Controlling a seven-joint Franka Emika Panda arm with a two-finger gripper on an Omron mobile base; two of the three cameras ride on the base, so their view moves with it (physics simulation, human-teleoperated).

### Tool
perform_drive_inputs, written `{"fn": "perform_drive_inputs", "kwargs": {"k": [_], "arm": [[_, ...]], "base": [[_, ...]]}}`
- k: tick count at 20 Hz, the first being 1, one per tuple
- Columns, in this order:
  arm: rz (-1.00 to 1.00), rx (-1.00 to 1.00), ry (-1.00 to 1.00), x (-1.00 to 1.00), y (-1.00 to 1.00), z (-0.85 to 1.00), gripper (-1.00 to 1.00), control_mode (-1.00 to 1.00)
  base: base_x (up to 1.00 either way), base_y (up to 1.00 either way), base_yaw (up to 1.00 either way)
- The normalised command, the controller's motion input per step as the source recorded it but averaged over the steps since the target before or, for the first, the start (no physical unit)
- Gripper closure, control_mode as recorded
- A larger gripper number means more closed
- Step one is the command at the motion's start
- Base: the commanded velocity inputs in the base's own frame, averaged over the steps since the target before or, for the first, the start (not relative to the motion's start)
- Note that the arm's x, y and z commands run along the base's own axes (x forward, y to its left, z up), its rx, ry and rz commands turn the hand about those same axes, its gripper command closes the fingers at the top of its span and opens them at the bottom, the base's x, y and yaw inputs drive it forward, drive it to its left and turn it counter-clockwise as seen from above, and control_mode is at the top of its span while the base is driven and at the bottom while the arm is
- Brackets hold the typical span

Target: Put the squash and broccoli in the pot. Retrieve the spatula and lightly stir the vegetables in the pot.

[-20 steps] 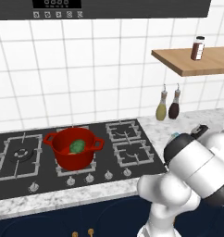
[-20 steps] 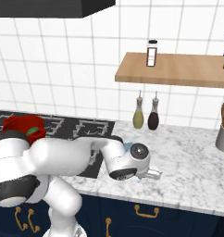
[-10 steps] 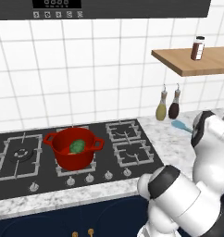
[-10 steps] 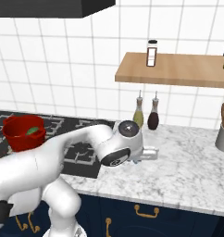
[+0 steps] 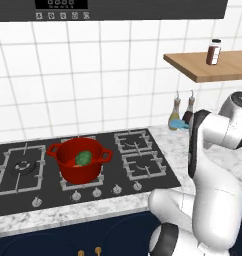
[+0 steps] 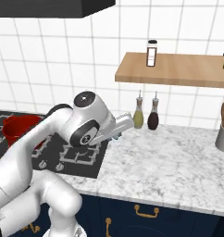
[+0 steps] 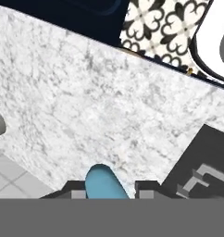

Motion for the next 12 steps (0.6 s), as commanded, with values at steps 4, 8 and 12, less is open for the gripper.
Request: {"fn": "perform_drive_inputs", "kwargs": {"k": [4,8,12], "arm": [[0.31,-0.38,0.0,-0.02,0.75,0.58,1.0,-1.0],[0.33,-0.4,0.0,0.0,0.74,0.55,1.0,-1.0],[0.36,-0.4,0.0,0.0,0.51,0.62,1.0,-1.0]], "base": [[0.0,0.0,0.0],[0.0,0.0,0.0],[0.0,0.0,0.0]]}}
